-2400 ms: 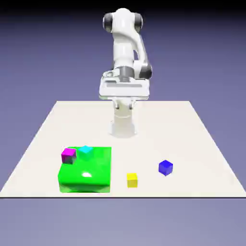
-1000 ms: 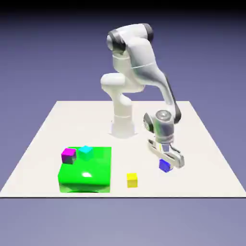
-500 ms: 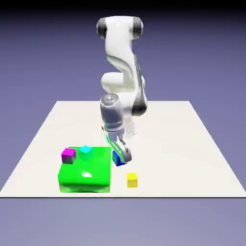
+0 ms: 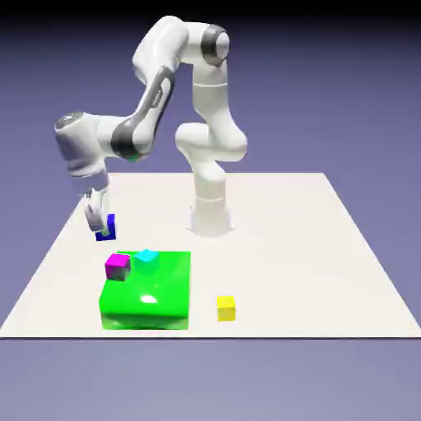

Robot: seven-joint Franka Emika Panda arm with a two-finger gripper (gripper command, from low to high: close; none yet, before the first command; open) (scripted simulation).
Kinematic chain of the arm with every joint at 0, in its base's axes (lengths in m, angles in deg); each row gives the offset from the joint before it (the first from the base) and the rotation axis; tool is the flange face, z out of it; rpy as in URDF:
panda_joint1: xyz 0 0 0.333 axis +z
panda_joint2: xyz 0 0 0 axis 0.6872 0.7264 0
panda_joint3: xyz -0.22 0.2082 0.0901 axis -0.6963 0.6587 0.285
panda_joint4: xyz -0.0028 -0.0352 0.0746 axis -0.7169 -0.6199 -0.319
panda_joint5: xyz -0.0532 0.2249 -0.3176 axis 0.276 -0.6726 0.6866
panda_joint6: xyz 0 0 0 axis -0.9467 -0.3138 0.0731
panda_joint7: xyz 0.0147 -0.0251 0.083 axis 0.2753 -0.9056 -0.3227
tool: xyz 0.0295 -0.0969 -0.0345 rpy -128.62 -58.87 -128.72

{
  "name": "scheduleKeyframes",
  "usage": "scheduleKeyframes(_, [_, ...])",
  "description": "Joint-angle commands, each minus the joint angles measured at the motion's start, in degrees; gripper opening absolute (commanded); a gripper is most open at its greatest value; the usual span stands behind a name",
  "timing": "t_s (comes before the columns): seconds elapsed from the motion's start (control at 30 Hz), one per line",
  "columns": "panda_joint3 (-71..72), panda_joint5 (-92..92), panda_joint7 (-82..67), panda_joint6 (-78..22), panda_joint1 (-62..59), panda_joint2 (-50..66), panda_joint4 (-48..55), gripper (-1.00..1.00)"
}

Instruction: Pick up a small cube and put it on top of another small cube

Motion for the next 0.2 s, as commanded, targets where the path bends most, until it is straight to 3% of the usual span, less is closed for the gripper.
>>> scheduleKeyframes(0.0, [0.2, -0.4, -0.3, 2.5, 0.6, 1.5, -1.0, -1.00])
scheduleKeyframes(0.07, [0.4, -1.0, -0.8, 5.0, 0.6, 3.0, -2.1, -1.00])
scheduleKeyframes(0.1, [0.4, -1.0, -0.8, 5.0, 0.6, 3.0, -2.1, 1.00])
scheduleKeyframes(0.17, [0.2, -0.4, -0.3, 2.6, 0.6, 1.5, -1.1, 1.00])
